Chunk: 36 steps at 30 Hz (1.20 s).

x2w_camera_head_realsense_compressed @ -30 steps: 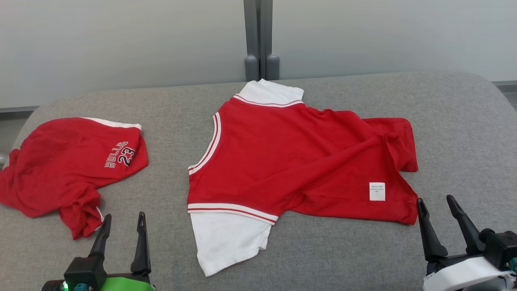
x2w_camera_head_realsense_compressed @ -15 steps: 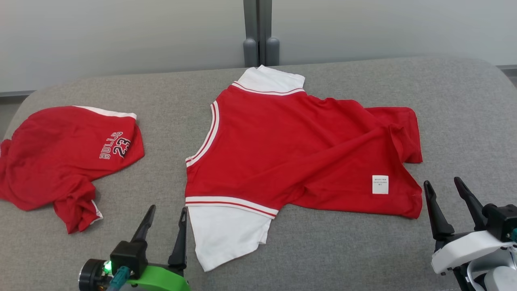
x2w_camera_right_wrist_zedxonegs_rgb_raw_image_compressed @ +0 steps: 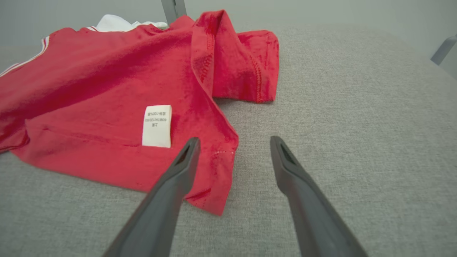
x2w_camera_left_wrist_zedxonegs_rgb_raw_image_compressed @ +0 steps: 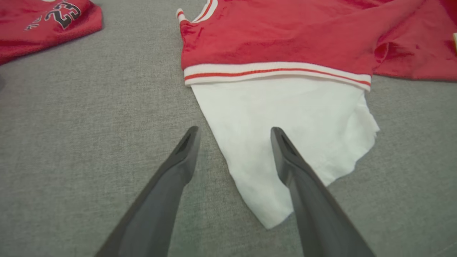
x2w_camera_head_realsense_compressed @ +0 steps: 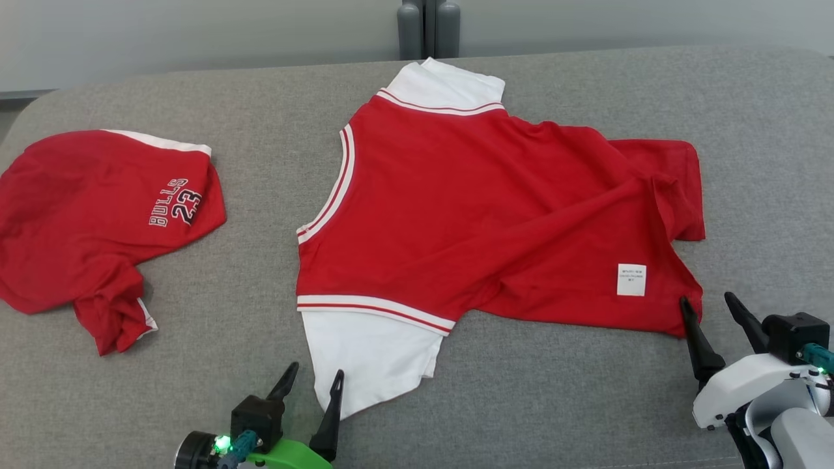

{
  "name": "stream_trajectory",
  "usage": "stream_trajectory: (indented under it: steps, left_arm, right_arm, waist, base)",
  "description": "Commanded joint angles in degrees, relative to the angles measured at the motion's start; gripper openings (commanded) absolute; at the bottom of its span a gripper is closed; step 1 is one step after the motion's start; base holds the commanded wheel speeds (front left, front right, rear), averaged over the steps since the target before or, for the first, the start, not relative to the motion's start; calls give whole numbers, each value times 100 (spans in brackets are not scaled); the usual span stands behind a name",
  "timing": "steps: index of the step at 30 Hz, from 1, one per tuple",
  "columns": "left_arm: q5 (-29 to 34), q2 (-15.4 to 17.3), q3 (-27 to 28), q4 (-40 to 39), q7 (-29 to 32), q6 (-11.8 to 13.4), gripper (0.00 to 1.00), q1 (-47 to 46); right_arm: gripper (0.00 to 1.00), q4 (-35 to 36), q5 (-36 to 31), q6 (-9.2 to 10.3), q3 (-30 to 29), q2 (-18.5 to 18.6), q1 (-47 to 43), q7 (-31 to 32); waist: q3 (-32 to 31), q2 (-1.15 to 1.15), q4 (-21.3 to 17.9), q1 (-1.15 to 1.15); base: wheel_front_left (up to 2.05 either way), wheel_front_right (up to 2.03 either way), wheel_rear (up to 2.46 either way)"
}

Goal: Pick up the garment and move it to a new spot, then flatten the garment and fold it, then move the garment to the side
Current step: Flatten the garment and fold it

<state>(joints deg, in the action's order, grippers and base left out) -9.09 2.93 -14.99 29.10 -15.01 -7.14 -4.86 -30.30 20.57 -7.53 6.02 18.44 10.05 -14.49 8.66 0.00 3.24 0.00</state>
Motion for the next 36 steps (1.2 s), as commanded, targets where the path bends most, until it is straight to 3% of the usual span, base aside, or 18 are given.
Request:
stream_trajectory:
  steps: [1, 15, 16, 17, 18, 19, 26, 36]
  left_arm:
    - [-28, 11, -19, 91, -15, -26, 100, -116]
    - [-555, 5, -638, 490, -11, -29, 100, -221]
    - [-656, 5, -710, 573, -7, -30, 84, -248]
    - [-772, 4, -758, 621, -5, -31, 9, -270]
    - [-854, 4, -842, 684, -4, -33, 0, -302]
    - [-891, 4, -916, 740, 0, -34, 0, -337]
    - [-1261, 2, -1051, 674, -7, -1, 0, -464]
    - [-1733, 5, -556, -127, -11, 14, 0, -269]
  right_arm:
    - [100, -114, 73, 9, 53, 24, 96, -47]
    - [100, -606, 650, 9, 585, 70, 408, -74]
    - [62, -657, 724, 9, 647, 68, 430, -73]
    - [32, -683, 783, 9, 685, 70, 453, -72]
    - [9, -713, 843, 9, 729, 91, 486, -72]
    - [0, -686, 864, 9, 756, 115, 513, -72]
    - [0, -437, 869, 9, 781, 206, 440, -72]
    - [0, 519, 1004, 9, 1036, 369, -149, -73]
  waist:
    - [61, 0, 21, 0]
    - [110, 0, 51, 0]
    - [121, 0, 55, 0]
    - [132, 0, 57, 0]
    - [138, 0, 60, 0]
    - [142, 0, 61, 0]
    - [58, 0, 45, 0]
    - [-194, 0, 41, 0]
  base:
    - [0, 0, 0]
    - [0, 0, 0]
    - [0, 0, 0]
    - [0, 0, 0]
    - [0, 0, 0]
    - [0, 0, 0]
    - [0, 0, 0]
    - [0, 0, 0]
